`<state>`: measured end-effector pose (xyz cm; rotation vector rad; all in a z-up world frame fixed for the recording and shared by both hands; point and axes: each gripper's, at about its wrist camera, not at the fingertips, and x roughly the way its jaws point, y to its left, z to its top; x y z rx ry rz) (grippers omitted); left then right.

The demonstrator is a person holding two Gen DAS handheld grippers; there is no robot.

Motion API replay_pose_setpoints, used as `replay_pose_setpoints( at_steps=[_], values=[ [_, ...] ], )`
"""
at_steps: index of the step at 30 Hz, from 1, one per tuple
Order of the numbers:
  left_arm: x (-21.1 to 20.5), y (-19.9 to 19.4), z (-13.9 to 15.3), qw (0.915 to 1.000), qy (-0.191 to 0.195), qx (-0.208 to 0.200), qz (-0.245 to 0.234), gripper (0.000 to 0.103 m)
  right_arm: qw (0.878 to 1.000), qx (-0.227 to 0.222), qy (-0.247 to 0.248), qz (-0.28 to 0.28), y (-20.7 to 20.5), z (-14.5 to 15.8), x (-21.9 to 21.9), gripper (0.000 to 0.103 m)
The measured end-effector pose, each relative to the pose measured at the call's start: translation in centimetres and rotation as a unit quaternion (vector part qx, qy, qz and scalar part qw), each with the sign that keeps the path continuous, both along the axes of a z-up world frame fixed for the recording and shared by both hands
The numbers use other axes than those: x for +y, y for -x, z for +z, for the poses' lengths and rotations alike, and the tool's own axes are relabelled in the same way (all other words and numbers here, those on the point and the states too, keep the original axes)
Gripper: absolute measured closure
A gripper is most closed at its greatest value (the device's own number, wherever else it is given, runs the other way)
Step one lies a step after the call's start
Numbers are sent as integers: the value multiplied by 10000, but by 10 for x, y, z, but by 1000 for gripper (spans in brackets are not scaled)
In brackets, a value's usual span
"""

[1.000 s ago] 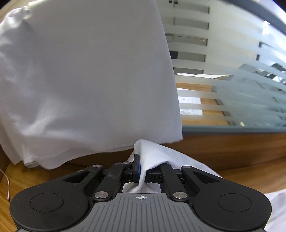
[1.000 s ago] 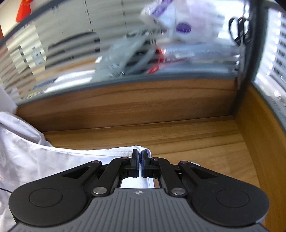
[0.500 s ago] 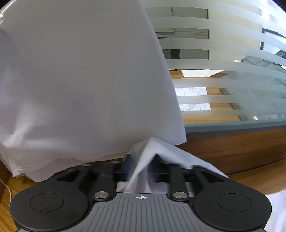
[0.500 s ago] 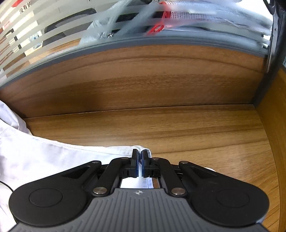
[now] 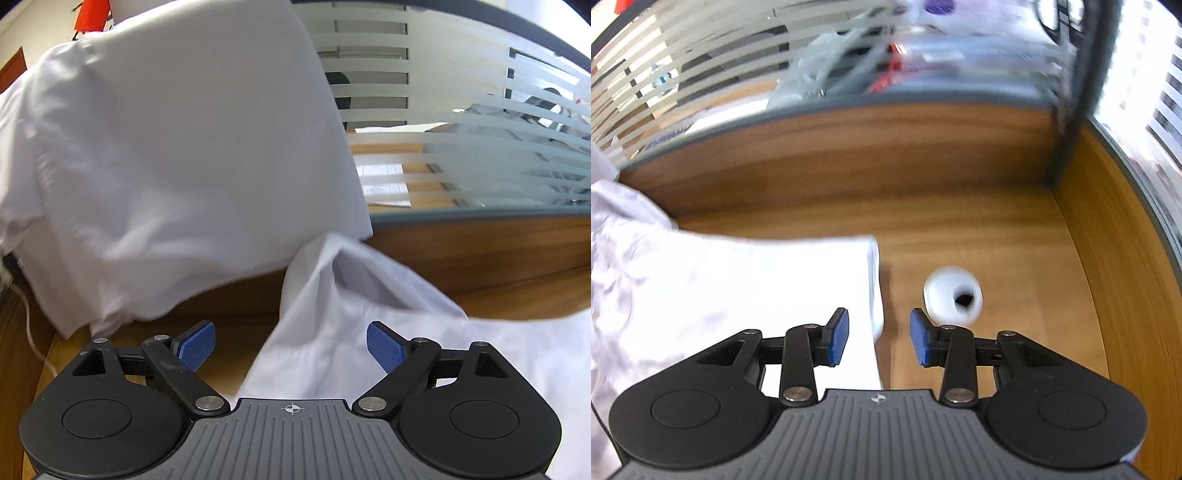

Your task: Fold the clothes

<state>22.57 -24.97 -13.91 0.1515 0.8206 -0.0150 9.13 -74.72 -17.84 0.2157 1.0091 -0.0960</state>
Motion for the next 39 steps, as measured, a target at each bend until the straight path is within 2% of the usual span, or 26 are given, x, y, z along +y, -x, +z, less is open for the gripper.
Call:
replay_pose_setpoints(
  at_steps=[4,11,14,16,17,18,24,29,31,32,33,39],
  values=[
    [12,39,7,10000,68,50,23,11,9995,173,-147,-237,54,-8,8,62],
    [35,73,19,9998,113,100,87,7,9963,499,-323,-623,124,-39,33,62],
    [44,86,13,9997,72,188,126,7,9950,602,-351,-722,141,-51,44,62],
    [50,95,8,9995,45,258,157,7,9944,672,-311,-748,149,-60,51,62],
    [53,99,5,9994,31,293,173,7,9943,698,-298,-750,152,-64,55,65],
    [56,104,3,9993,18,328,188,7,9942,711,-304,-743,154,-66,57,71],
    [73,119,-19,9984,-90,526,203,7,9936,786,-253,-775,155,-82,67,72],
    [76,118,-49,9969,-229,733,139,7,9947,839,208,-564,149,-88,82,72],
    [75,114,-61,9965,-188,813,60,8,9948,810,283,-551,148,-87,86,83],
    [74,112,-66,9963,-162,840,11,9,9948,795,321,-544,148,-87,88,94],
    [72,111,-72,9963,-126,854,-54,14,9950,775,327,-546,148,-87,89,101],
    [67,103,-98,9928,-170,1180,-120,34,9946,511,246,-867,159,-79,88,102]
  ],
)
